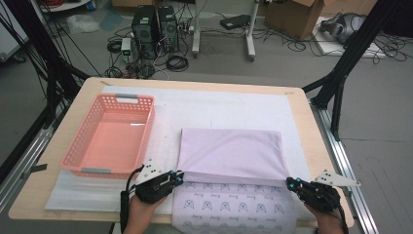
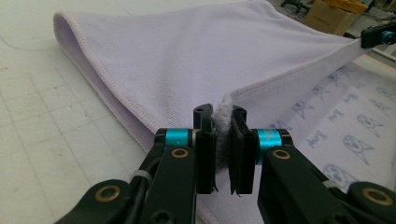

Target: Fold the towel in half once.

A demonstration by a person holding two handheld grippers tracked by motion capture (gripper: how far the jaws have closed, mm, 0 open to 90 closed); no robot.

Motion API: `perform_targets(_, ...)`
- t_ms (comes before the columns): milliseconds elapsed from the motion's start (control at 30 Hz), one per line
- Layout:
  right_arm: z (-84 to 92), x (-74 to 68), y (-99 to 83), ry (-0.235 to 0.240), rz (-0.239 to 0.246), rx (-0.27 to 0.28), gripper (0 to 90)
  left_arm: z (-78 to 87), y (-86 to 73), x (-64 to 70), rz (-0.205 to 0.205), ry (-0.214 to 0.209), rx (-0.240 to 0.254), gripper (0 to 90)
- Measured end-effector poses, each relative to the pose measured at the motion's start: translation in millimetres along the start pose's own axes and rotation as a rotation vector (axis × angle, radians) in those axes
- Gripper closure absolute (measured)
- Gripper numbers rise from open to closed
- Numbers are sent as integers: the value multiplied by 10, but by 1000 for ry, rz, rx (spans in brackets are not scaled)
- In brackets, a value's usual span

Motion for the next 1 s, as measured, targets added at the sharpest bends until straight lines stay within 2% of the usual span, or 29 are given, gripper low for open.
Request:
perform_targets(300,217,-168,-151,7,19,-5,857,141,-96,200,8,6,8,826)
perform_targets(667,396,-338,-328,21,37,-14,857,342,-245,419,22,10,8,826)
perform_targets(900,504,-452,-415,37,41,-24,858,480,-327,529,27,0,-1,826)
perform_targets(1000,591,-545,-485,43,44,-32,858,563,-371,608,31,-12,-3,826)
Point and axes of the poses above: each handheld gripper's, and its own axes: z roughly backward along the jaws, y roughly out of its top, x roughly to its right, the point moved 10 cm from there along -z, roughly forward along the jaws, and after that the axes turned 1 degree about -x, right-handed, at the moved point
